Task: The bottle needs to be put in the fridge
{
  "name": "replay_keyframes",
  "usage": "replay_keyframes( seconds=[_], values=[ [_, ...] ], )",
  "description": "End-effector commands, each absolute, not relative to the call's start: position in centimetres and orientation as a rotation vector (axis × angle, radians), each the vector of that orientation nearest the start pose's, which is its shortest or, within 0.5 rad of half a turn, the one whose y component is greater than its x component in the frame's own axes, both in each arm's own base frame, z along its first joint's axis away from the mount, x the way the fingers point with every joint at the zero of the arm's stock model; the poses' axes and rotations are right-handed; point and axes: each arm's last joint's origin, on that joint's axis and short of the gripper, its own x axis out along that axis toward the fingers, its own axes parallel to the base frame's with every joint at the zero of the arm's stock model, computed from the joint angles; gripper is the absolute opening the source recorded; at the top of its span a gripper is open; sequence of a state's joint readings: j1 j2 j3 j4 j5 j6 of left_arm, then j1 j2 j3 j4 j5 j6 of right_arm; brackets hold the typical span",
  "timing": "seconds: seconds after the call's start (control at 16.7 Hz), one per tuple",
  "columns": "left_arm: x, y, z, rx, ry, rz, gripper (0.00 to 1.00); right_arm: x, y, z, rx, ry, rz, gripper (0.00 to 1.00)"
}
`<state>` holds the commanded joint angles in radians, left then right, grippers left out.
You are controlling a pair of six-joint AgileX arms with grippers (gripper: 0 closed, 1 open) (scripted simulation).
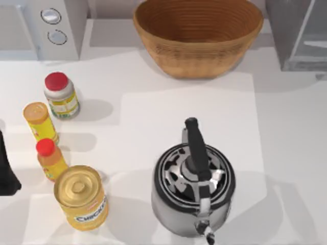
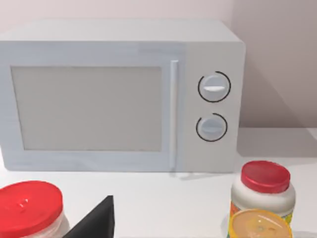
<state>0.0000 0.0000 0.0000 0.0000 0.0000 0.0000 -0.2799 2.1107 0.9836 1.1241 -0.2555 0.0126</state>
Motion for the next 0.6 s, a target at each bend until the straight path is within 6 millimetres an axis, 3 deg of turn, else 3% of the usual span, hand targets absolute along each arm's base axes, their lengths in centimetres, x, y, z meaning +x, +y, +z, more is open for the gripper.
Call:
replay_keyframes(
  seconds=[0.3, 0.42, 0.6],
  values=[
    [10.6, -0.1, 16.0, 0.0, 0.0, 0.0, 1.0, 41.2, -10.5, 12.5, 0.01, 0.023, -0.009, 0.01],
    [10.6, -0.1, 16.0, 0.0, 0.0, 0.0, 1.0, 42.5, -10.8, 12.2, 0.01, 0.031, -0.016, 0.01],
    [10.6, -0.1, 16.0, 0.0, 0.0, 0.0, 1.0, 45.2, -10.9, 13.3, -0.005, -0.011, -0.012, 0.01]
  ],
)
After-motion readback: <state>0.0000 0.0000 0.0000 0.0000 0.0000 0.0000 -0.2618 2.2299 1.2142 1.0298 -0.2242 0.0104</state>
